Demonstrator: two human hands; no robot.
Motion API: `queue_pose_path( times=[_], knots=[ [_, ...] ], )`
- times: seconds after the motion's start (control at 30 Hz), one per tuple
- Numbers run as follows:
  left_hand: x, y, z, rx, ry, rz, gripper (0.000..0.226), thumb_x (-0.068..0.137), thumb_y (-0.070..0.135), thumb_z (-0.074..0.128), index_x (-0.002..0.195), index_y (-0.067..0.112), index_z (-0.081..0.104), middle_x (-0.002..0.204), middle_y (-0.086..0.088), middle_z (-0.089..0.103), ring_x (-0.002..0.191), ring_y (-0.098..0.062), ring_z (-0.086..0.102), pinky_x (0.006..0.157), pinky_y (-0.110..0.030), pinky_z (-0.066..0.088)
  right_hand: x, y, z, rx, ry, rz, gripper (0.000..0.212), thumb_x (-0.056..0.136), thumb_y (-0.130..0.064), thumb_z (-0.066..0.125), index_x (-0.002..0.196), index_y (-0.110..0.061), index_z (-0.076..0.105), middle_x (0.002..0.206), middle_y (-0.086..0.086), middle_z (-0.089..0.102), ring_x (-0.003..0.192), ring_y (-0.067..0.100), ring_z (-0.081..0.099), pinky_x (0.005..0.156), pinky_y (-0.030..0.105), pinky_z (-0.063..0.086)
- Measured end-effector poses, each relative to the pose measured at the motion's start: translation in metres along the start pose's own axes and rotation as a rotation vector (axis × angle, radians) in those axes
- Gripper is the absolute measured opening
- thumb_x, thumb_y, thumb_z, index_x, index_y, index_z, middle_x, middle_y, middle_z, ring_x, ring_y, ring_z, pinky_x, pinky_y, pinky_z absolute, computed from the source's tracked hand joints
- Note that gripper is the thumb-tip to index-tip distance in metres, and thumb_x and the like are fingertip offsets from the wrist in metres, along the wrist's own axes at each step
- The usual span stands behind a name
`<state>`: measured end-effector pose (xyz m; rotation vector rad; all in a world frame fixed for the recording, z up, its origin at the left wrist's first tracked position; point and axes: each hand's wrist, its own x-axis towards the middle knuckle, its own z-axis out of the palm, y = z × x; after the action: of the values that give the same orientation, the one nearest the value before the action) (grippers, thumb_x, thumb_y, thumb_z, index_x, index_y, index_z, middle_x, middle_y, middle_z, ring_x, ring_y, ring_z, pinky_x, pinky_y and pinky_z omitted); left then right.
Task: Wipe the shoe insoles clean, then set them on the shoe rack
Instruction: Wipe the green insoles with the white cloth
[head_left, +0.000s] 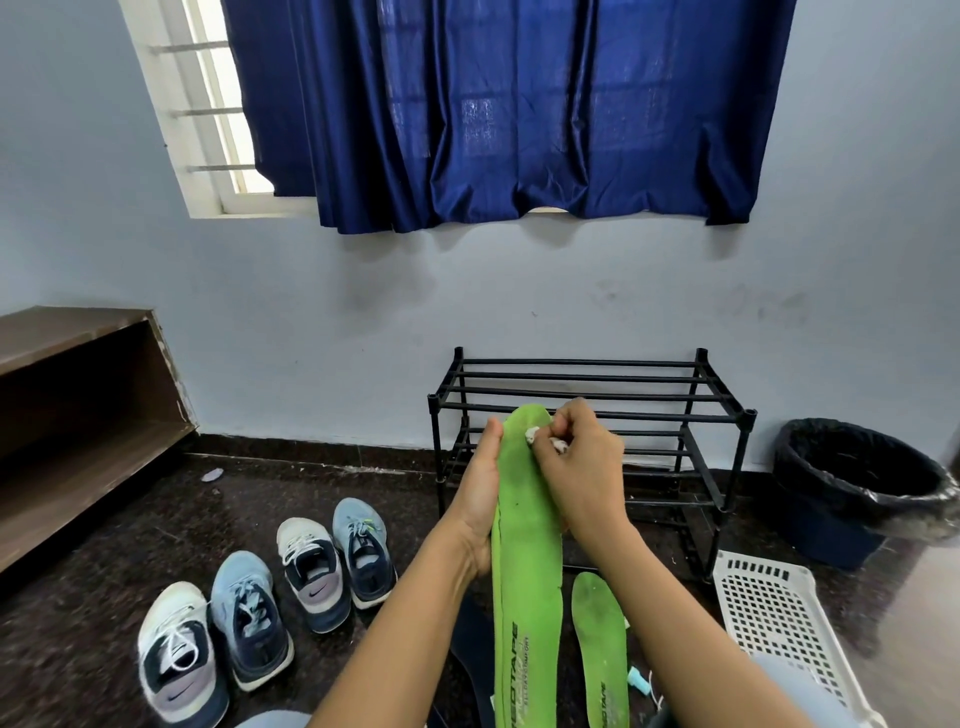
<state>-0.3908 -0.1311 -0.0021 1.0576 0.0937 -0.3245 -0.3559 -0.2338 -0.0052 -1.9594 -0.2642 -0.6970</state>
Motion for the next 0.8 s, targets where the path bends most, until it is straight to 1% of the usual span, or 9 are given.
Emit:
queue_pose_path(
  times=[0.13, 0.2, 0.27, 0.33, 0.47, 0.57, 0.6, 0.7, 0.8],
  knots=[
    [0.000, -0.001, 0.002, 0.006, -0.015, -0.003, 0.074, 0.095, 0.067, 0.024, 0.101, 0.012, 0.072, 0.086, -0.015, 0.071, 0.070, -0.026, 0.066, 0.068, -0.036, 0.052, 0.010, 0.001, -0.004, 0.038, 0.121, 0.053, 0.020, 0.081, -0.006, 0.063, 0.074, -0.011, 0.045, 0.064, 0.002, 0.053, 0.057, 0.017, 0.045, 0.056, 0.024, 0.027],
    [0.001, 0.000, -0.001, 0.002, -0.008, -0.002, 0.075, 0.095, 0.067, 0.024, 0.095, 0.011, 0.075, 0.082, -0.015, 0.071, 0.068, -0.026, 0.068, 0.065, -0.034, 0.054, 0.005, -0.001, -0.004, 0.055, 0.099, 0.029, 0.023, 0.081, -0.007, 0.063, 0.073, -0.013, 0.043, 0.064, 0.001, 0.055, 0.056, 0.011, 0.045, 0.054, 0.021, 0.031],
    [0.002, 0.002, -0.003, -0.014, 0.000, 0.007, 0.077, 0.096, 0.066, 0.024, 0.086, 0.011, 0.078, 0.079, -0.013, 0.072, 0.066, -0.024, 0.069, 0.065, -0.033, 0.054, -0.004, -0.006, -0.002, 0.073, 0.027, -0.016, 0.028, 0.081, -0.007, 0.065, 0.070, -0.017, 0.041, 0.062, -0.003, 0.053, 0.053, 0.005, 0.044, 0.052, 0.014, 0.032],
    [0.003, 0.003, -0.004, -0.023, 0.010, 0.014, 0.077, 0.097, 0.065, 0.024, 0.084, 0.012, 0.078, 0.078, -0.013, 0.072, 0.067, -0.023, 0.069, 0.067, -0.032, 0.053, -0.008, -0.008, 0.001, 0.067, -0.030, -0.050, 0.033, 0.080, -0.006, 0.065, 0.067, -0.021, 0.039, 0.061, -0.009, 0.048, 0.053, 0.002, 0.044, 0.051, 0.012, 0.032],
    [0.001, 0.001, 0.000, -0.031, 0.003, 0.006, 0.074, 0.096, 0.066, 0.026, 0.090, 0.012, 0.076, 0.079, -0.013, 0.071, 0.066, -0.025, 0.068, 0.064, -0.032, 0.053, 0.006, -0.004, 0.000, 0.014, 0.019, -0.042, 0.027, 0.080, -0.004, 0.064, 0.070, -0.016, 0.041, 0.060, -0.010, 0.044, 0.050, 0.005, 0.040, 0.052, 0.014, 0.031],
    [-0.001, -0.003, 0.002, -0.015, -0.025, -0.029, 0.076, 0.093, 0.071, 0.027, 0.110, 0.011, 0.070, 0.088, -0.017, 0.069, 0.072, -0.030, 0.062, 0.066, -0.039, 0.050, 0.015, 0.001, -0.003, -0.008, 0.078, 0.000, 0.022, 0.081, -0.004, 0.061, 0.073, -0.012, 0.043, 0.061, -0.007, 0.044, 0.053, 0.006, 0.040, 0.054, 0.021, 0.027],
    [-0.001, -0.003, 0.001, -0.013, -0.028, -0.038, 0.076, 0.092, 0.072, 0.027, 0.112, 0.012, 0.069, 0.089, -0.016, 0.069, 0.073, -0.029, 0.062, 0.067, -0.039, 0.049, 0.014, 0.001, -0.005, -0.010, 0.082, -0.008, 0.022, 0.081, -0.003, 0.061, 0.072, -0.012, 0.043, 0.061, -0.007, 0.043, 0.053, 0.007, 0.039, 0.054, 0.021, 0.026],
    [-0.001, -0.003, -0.002, -0.025, -0.015, -0.040, 0.074, 0.093, 0.070, 0.026, 0.105, 0.013, 0.071, 0.085, -0.015, 0.071, 0.071, -0.027, 0.065, 0.068, -0.037, 0.050, 0.005, -0.001, -0.006, -0.022, 0.025, -0.050, 0.025, 0.080, -0.004, 0.064, 0.071, -0.012, 0.042, 0.059, -0.008, 0.043, 0.050, 0.006, 0.037, 0.051, 0.015, 0.031],
    [0.002, -0.002, -0.004, -0.035, 0.024, -0.008, 0.074, 0.096, 0.066, 0.025, 0.088, 0.012, 0.077, 0.079, -0.013, 0.071, 0.066, -0.024, 0.067, 0.067, -0.032, 0.051, -0.010, -0.004, -0.001, -0.017, -0.058, -0.086, 0.027, 0.080, -0.005, 0.065, 0.071, -0.014, 0.041, 0.060, -0.010, 0.045, 0.050, 0.004, 0.041, 0.052, 0.011, 0.032]
  ],
)
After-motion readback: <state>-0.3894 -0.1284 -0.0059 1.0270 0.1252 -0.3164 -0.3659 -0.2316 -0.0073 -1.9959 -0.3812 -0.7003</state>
